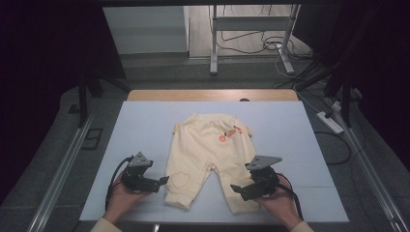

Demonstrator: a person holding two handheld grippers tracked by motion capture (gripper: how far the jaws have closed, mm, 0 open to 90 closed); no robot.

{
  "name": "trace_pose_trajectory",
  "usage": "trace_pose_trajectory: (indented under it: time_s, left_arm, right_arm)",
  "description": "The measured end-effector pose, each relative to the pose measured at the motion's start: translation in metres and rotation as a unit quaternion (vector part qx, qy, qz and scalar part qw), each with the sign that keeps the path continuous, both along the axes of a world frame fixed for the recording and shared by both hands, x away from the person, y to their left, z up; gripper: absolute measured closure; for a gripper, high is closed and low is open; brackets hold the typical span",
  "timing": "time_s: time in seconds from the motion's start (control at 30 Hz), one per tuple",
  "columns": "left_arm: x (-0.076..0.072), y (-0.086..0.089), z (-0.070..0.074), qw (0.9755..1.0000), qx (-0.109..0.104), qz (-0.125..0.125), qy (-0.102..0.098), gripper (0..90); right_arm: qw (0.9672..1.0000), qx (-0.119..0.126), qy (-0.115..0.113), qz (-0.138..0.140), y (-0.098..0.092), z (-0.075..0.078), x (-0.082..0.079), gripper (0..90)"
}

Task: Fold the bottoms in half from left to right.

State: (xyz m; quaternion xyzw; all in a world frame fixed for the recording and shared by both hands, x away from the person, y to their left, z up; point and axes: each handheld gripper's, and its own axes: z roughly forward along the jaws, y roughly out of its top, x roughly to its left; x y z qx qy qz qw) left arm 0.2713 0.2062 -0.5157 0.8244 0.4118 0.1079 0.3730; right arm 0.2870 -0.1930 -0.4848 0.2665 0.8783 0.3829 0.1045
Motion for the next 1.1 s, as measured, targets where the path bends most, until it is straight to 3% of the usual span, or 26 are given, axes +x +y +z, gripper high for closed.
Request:
trace_pose_trajectory:
  time_s: [1.1]
  left_arm:
    - [0.000,0.000,0.000,1.0000,-0.001,0.001,-0.003,9.9]
  right_arm:
    - [0.9988,-0.008,0.008,0.049,0.053,-0.009,-0.001,8.4]
